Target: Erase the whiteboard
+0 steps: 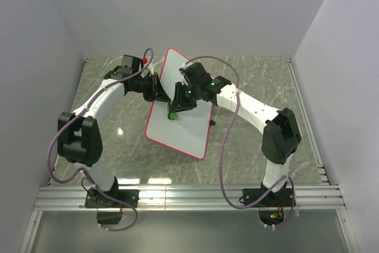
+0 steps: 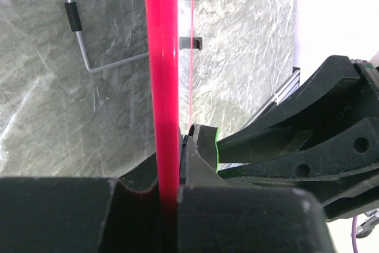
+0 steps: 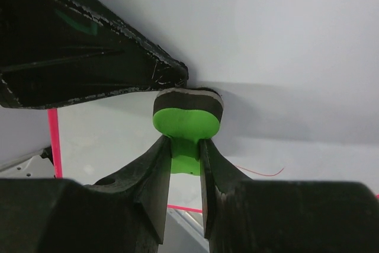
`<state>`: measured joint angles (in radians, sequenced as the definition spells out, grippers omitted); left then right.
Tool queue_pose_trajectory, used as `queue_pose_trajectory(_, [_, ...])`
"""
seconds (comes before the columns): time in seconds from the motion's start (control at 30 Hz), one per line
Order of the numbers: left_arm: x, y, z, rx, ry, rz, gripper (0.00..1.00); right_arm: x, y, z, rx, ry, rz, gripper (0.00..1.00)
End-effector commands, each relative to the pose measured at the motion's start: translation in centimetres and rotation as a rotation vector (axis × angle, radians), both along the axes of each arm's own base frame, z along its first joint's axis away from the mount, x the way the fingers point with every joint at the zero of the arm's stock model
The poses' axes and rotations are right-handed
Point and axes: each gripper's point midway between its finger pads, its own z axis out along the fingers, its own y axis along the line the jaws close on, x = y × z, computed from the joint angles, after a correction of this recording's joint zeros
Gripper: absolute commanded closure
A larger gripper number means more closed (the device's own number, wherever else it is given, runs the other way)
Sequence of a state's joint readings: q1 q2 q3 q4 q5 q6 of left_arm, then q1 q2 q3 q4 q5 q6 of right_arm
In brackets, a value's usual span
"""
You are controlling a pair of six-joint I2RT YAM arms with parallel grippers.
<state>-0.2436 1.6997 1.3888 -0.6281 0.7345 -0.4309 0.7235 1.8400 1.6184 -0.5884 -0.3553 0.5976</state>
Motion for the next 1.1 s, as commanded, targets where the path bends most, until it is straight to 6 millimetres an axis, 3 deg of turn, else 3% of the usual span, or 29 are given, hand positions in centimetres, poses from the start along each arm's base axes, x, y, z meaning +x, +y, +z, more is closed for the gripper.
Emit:
queue_pose_trajectory(0.0, [-2.3,0.4,-7.2,0.263,0.055,-0.058,1.00,-1.4,1.8,1.6,0.085,-0.042,0.040,1.00])
queue_pose_trajectory(0.13, [-2.3,0.8,-7.1,0.269,0.055,-0.042,1.00,-1.8,0.9,1.3,0.087,-0.055,0.017,1.00])
queue_pose_trajectory(0.23, [-2.6,0.8,-7.0,0.262,0.058,-0.039,1.00,-2.3,-0.1,-0.2,0.061,-0.051,-0.002,1.00])
queue_pose_trajectory(0.33, [-2.6,0.7,-6.8,0.261,0.064,-0.038,1.00,-2.9,-1.0,-2.3,0.035,-0.034,-0.023,1.00])
queue_pose_trajectory(0.47, [-2.3,0.3,-6.3,0.242,0.066,-0.044,1.00,-3.8,-3.0,-6.8,-0.017,0.044,-0.070,1.00])
queue_pose_trajectory(0.6, [-2.4,0.1,-6.0,0.233,0.066,-0.046,1.00,-3.5,-4.7,-10.1,-0.058,0.112,-0.129,1.00])
queue_pose_trajectory(0.8, [-2.5,0.2,-6.1,0.236,0.067,-0.047,1.00,-2.9,-9.7,-14.0,-0.247,0.190,-0.278,1.00])
queue_pose_trajectory(1.07, [-2.3,0.3,-6.1,0.246,0.059,-0.046,1.00,-4.1,-14.5,-15.6,-0.453,0.192,-0.358,1.00])
